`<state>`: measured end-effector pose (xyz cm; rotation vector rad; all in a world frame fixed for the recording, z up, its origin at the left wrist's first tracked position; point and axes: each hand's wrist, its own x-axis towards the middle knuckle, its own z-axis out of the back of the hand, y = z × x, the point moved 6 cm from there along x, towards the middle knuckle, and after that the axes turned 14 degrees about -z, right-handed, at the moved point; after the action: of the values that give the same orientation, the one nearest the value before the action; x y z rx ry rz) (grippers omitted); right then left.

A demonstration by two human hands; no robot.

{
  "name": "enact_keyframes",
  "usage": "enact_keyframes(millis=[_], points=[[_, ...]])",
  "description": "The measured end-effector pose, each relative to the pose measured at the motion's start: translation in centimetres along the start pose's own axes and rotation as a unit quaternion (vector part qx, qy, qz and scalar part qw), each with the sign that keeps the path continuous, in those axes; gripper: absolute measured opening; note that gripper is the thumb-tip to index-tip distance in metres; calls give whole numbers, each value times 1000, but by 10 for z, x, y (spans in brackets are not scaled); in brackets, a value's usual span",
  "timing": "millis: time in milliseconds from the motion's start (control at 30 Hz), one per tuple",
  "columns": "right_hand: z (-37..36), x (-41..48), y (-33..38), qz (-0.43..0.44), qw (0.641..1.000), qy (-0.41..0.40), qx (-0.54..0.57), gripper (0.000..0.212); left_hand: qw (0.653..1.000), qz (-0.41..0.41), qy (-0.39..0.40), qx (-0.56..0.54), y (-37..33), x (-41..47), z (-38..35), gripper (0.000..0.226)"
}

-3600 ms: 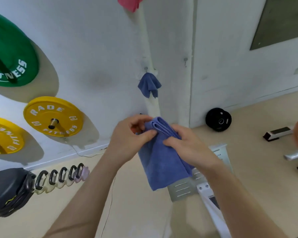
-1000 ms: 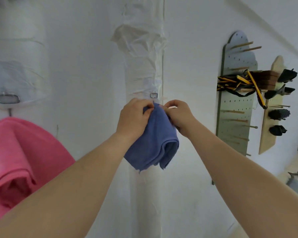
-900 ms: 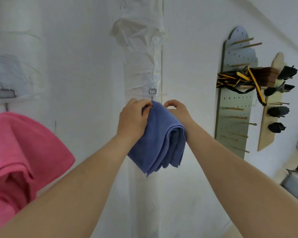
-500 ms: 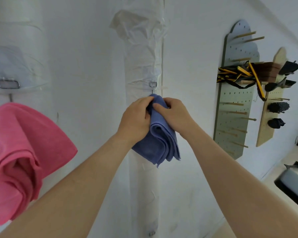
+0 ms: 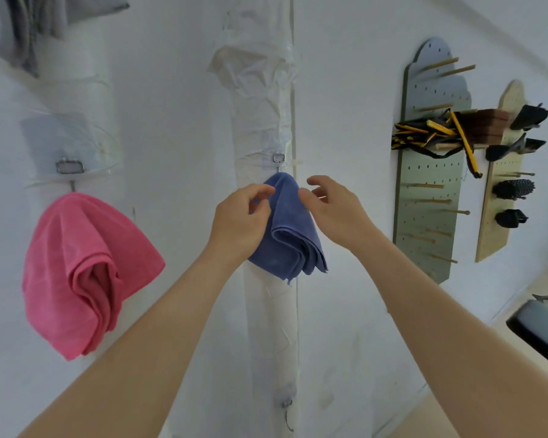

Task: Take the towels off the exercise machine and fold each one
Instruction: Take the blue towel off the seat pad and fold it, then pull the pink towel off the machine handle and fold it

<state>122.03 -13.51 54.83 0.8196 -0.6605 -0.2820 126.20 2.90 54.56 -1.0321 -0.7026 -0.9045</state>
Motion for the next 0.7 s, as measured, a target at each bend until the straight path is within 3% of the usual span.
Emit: enact_keyframes(millis=[100,233,433,533,700], points=[[20,-31,3,39,999,-7,-17,31,999,2,-8,-37,-22,-29,4,20],[34,-80,-11,54,995,52,-64,18,997,35,61,-32,-42,-83,-10,20],[21,-163,-83,21,963,203,-176,22,985,58,158,39,-64,-187,-44,23],[9,-207,-128,-8,937,279,-210,24,971,102,214,36,-75,-243,-59,14],[-7,-288,-193,-52,906,334,-256,27,930,114,342,68,-93,-338,-78,24]])
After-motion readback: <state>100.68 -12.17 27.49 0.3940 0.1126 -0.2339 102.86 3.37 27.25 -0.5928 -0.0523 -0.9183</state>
